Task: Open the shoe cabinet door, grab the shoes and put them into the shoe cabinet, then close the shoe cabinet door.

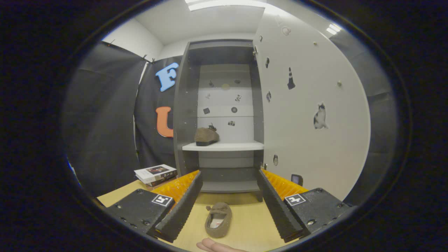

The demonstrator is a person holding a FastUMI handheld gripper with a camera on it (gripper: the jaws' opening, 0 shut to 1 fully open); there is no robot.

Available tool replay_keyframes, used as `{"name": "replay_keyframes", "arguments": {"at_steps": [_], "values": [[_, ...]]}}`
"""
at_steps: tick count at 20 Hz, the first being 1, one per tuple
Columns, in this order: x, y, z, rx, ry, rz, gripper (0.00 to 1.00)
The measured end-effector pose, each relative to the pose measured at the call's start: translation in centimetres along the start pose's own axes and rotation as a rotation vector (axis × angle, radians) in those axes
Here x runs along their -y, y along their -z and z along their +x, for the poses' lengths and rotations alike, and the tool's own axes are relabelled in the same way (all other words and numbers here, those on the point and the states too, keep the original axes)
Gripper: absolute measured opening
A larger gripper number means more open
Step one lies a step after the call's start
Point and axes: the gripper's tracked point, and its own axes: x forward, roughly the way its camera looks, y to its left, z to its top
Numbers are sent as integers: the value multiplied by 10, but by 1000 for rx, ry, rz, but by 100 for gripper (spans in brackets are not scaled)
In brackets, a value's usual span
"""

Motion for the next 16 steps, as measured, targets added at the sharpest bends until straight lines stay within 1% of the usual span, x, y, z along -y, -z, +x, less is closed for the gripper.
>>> {"name": "replay_keyframes", "arguments": {"at_steps": [3, 6, 12, 15, 16], "values": [[-15, 62, 28, -125, -21, 15, 100], [-29, 116, 53, -234, -30, -8, 100], [-45, 192, 103, -382, -24, -36, 100], [-33, 233, 122, -512, 8, -26, 94], [-33, 242, 126, -539, -3, -13, 93]]}}
